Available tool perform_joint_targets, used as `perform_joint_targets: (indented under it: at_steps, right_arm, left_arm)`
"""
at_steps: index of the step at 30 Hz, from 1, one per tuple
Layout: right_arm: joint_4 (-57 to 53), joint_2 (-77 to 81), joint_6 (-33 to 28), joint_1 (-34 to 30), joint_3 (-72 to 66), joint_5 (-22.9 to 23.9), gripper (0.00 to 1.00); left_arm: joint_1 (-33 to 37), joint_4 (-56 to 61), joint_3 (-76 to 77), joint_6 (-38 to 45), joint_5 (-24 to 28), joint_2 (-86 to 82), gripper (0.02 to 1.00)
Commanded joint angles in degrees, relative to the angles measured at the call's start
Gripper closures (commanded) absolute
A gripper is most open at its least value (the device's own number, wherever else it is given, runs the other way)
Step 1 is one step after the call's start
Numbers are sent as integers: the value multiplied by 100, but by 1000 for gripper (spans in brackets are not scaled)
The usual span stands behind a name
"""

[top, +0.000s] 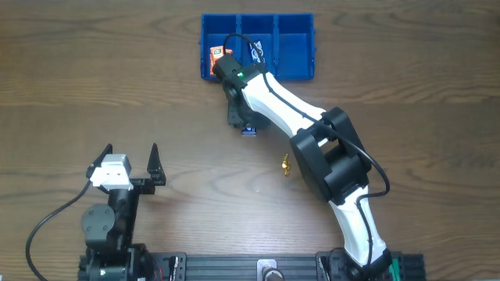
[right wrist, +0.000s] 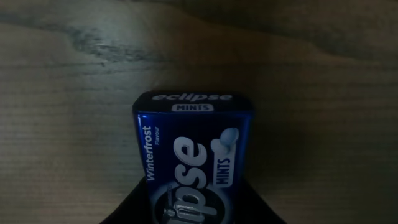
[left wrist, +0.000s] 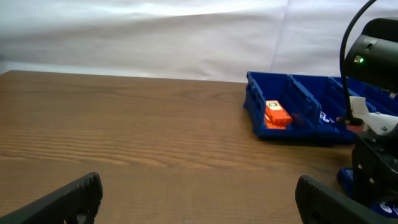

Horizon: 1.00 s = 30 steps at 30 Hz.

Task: Sort Candies Into Trays

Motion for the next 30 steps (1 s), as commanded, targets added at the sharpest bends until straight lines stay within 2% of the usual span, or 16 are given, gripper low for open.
perform_joint_targets:
  at_steps: [1,5,11,12,16,19,22,28,30]
  right_arm:
    - [13,63,-109,-90,-20,39,737]
    - [-70,-431,-109,-87,-13,369,722]
    - [-55,-1576,-420,-90,334,1429,689]
    - [-46,-1648,-468,-114,651,1851,684]
    - [529,-1563,-1049,-199,1001,2404,652]
    - [1364,-1335,-1626,-317,1001,2463,621]
    - [1873,-1069,-1659,-483,1001,2433,612]
    - [2562,-592,-1655,-717,1001,1915,614]
    - [2684,-461,-1650,-743,1001,1878,619]
  left_arm:
    - [2,-197,-107,59,133,-37,20]
    - [2,-197,-107,59,133,-37,20]
    - [2,-197,-107,59,133,-37,20]
    - [2,-197,-107,59,133,-37,20]
    - [2,-197,-107,59,133,-37,20]
    - [2,-197,-107,59,133,-37,23]
    - [2,-197,-107,59,133,-37,20]
    - [2,-197,-107,59,133,-37,20]
    - [2,-197,-107,59,133,-37,23]
